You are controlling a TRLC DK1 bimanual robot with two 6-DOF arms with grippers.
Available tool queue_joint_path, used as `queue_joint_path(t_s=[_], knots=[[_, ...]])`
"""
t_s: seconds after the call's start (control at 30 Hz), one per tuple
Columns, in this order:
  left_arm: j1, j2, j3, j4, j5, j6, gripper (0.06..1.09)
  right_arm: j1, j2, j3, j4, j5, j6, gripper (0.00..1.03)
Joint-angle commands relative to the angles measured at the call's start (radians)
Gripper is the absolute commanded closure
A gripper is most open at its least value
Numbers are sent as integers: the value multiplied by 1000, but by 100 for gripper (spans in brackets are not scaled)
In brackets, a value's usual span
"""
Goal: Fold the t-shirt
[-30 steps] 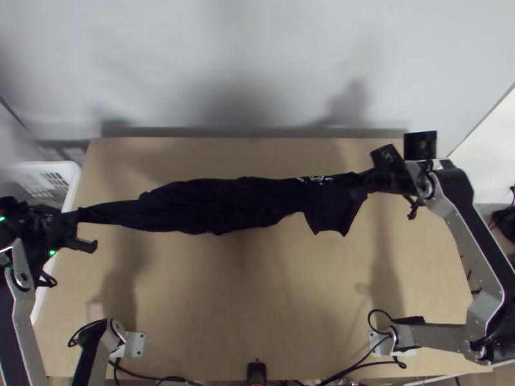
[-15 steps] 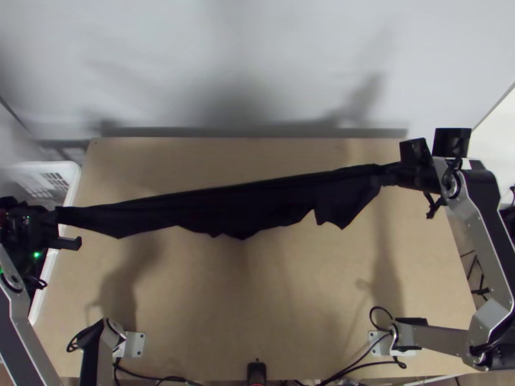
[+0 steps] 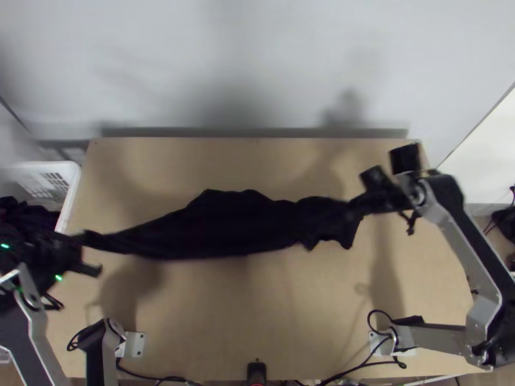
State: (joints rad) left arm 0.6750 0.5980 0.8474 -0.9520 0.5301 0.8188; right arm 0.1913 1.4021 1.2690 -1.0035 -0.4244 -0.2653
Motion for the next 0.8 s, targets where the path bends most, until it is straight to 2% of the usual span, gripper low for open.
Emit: queue_joint_path(t_s=[0.0, 0.13, 0.2, 0.23, 0.27, 0.3, 0.33, 0.47, 0.6, 0.77], knots=[[-172, -135, -166, -176, -41, 111, 104, 103, 72, -154, -90, -2, -103, 100], [-285, -139, -209, -215, -82, 117, 102, 172, 106, -240, -127, 30, -149, 100], [-305, -122, -208, -208, -88, 120, 92, 180, 109, -258, -127, 36, -153, 100], [-318, -113, -205, -202, -90, 121, 76, 180, 113, -261, -127, 36, -152, 100], [-328, -102, -200, -199, -96, 121, 49, 180, 115, -263, -127, 36, -150, 100], [-338, -93, -199, -197, -107, 123, 29, 180, 115, -263, -127, 36, -149, 100], [-351, -87, -197, -189, -114, 123, 23, 181, 117, -263, -127, 36, -147, 100], [-385, -81, -189, -159, -124, 121, 12, 191, 127, -263, -126, 36, -146, 100], [-376, -41, -162, -102, -145, 123, 11, 180, 136, -258, -118, 44, -138, 100], [-262, 52, -105, 33, -134, 146, 11, 168, 136, -244, -93, 50, -104, 100]])
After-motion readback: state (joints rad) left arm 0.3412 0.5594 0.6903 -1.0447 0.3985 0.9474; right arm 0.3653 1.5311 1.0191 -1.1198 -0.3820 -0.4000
